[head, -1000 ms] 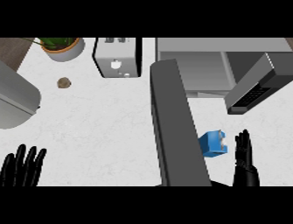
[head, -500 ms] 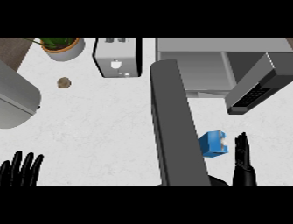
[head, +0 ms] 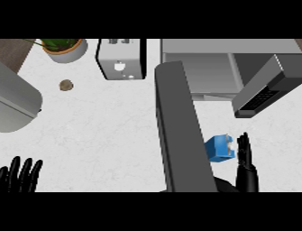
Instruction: Pick up the milk, place it into the microwave and close the microwave
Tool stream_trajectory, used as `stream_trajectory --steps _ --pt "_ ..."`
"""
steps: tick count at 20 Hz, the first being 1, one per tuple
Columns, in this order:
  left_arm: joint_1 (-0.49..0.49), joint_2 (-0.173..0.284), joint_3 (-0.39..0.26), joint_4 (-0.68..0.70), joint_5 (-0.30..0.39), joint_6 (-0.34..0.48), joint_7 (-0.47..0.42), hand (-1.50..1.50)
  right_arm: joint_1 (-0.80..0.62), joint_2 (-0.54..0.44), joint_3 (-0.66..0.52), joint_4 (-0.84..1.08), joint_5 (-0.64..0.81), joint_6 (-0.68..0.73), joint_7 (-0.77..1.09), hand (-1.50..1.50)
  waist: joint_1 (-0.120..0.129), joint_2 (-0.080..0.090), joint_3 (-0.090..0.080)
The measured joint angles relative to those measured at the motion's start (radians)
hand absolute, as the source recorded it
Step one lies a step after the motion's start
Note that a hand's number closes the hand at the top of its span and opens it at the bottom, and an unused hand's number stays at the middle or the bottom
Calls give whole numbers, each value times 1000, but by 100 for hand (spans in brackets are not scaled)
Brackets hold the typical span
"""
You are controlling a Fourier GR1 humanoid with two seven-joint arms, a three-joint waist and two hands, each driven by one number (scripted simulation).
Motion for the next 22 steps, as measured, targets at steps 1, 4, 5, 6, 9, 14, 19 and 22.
stream_trajectory --steps 1,4,5,6,9,14,19,22 --pt "-4 -5 -6 16 -10 -1 -11 -150 -1 -7 0 -8 0 10 7 -150 -1 0 0" --pt "11 -11 -16 -12 -11 6 6 -150 -21 -5 2 -6 5 18 16 -150 -1 0 0" --pt "18 -14 -27 -21 -18 11 8 -150 -28 -1 -2 10 2 26 8 -150 0 0 0" --pt "13 -16 -33 -21 -21 18 13 -150 -32 3 -6 26 0 33 -3 -150 0 0 0" --pt "7 -12 -23 2 -18 9 -5 -150 -47 8 -15 31 -14 42 7 -150 -1 0 0" --pt "19 -8 -24 -18 -16 11 -5 -150 -130 16 -38 122 -40 2 -18 150 1 0 0" --pt "10 6 3 -12 7 -3 -1 -150 -181 15 -53 176 -2 -90 -32 150 2 0 0" --pt "5 11 17 -5 27 -15 4 -150 -234 18 -72 224 11 -120 -37 150 3 0 0"
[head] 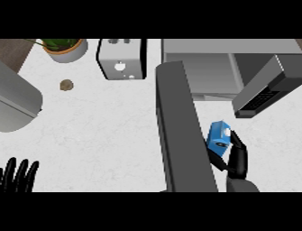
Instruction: Pick up the milk, place it into the microwave and close the microwave
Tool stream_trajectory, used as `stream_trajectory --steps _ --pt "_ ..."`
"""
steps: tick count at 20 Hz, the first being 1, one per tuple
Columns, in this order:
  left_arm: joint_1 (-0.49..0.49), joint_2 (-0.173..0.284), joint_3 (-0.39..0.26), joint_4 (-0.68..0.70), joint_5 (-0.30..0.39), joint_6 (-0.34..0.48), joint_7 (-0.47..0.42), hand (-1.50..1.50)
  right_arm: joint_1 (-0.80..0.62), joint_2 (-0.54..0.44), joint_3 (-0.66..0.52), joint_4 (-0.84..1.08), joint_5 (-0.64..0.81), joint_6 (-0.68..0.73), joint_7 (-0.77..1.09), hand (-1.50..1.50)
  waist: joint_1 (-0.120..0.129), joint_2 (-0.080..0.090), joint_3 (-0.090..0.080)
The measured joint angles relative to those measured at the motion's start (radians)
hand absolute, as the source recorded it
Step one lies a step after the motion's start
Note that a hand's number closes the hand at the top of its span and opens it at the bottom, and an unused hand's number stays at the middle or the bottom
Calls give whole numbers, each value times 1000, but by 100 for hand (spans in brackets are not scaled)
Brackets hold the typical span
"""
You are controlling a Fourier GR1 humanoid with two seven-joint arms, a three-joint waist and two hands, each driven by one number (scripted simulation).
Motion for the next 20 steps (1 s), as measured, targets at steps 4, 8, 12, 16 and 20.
stream_trajectory --steps 4,8,12,16,20 --pt "3 -8 -11 2 -16 -2 -2 -150 -42 -1 -29 30 -6 -40 -14 150 0 0 0" --pt "14 -10 -10 -17 -12 -3 11 -150 -91 -4 -60 41 -28 -19 -47 150 1 1 1" --pt "9 -8 -6 11 -16 -22 -15 -150 -154 -34 -81 122 -42 61 -97 150 7 3 1" --pt "-14 -6 -14 -2 -5 -20 15 -150 -239 -107 -92 232 -46 194 -114 150 20 10 3" --pt "-6 8 5 3 15 -40 12 -150 -297 -140 -107 330 -40 256 -140 150 21 9 3"
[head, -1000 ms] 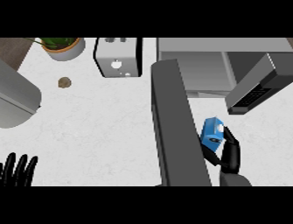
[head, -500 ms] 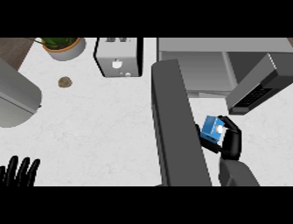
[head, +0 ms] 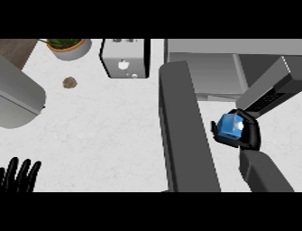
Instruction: Pick up the milk, place it into the microwave and close the microwave
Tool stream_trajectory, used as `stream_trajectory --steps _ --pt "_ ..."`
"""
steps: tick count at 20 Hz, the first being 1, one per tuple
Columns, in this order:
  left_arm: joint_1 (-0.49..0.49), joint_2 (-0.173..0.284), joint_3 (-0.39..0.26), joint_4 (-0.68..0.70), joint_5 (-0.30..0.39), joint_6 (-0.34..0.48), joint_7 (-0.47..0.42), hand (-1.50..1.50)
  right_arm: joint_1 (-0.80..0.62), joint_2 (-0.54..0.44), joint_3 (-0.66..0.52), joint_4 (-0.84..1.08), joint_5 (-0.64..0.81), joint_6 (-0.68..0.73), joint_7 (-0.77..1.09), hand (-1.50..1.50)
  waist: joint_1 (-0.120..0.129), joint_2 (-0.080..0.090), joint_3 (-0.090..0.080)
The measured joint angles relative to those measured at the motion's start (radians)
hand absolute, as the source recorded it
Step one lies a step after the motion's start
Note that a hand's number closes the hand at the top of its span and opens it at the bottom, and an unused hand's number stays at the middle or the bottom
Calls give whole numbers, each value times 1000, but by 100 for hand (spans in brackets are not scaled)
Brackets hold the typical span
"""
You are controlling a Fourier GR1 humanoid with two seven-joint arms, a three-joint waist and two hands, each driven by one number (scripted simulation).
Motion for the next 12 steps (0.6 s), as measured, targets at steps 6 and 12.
stream_trajectory --steps 6,12 --pt "44 -7 3 4 -14 -24 -41 -150 15 -21 10 -21 13 45 -3 150 -14 -7 -2" --pt "68 -8 -11 -31 -5 -36 -10 -150 143 -36 61 -241 20 68 57 150 -31 -13 -3"
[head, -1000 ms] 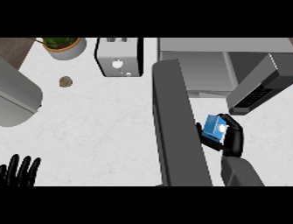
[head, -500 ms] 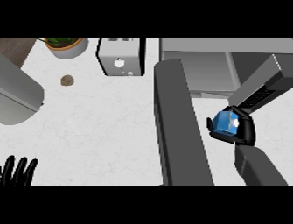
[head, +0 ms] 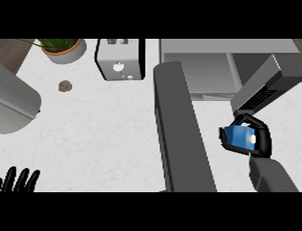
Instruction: Pick up the milk, place it into the microwave and close the microwave
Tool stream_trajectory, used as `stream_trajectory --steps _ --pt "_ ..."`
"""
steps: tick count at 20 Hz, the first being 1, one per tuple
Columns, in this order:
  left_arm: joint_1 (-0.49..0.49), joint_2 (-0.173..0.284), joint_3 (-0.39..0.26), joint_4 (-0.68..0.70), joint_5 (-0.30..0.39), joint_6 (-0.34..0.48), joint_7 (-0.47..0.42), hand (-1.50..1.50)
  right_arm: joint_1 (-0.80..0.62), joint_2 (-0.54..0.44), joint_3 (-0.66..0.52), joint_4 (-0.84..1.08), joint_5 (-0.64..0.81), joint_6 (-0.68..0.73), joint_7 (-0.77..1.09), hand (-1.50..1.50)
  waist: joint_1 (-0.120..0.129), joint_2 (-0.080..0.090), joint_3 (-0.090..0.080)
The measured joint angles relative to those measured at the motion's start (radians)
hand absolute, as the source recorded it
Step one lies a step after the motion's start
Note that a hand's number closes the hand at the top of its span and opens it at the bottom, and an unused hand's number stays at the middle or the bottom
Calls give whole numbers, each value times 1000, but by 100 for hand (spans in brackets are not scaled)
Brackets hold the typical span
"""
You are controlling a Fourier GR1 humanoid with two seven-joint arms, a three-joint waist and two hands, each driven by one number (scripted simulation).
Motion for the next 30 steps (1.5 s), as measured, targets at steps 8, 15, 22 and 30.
stream_trajectory --steps 8,15,22,30 --pt "29 -16 -4 12 -21 -12 -36 -150 247 -26 91 -419 -10 52 186 150 -6 -2 -1" --pt "45 -24 4 -3 -12 1 -32 -150 349 32 141 -666 -107 135 313 150 -2 0 0" --pt "50 -16 18 2 5 -10 -36 -150 273 88 168 -704 -36 27 401 150 7 2 0" --pt "21 0 68 41 28 -29 -41 -150 80 143 166 -549 59 -84 467 150 14 4 1"
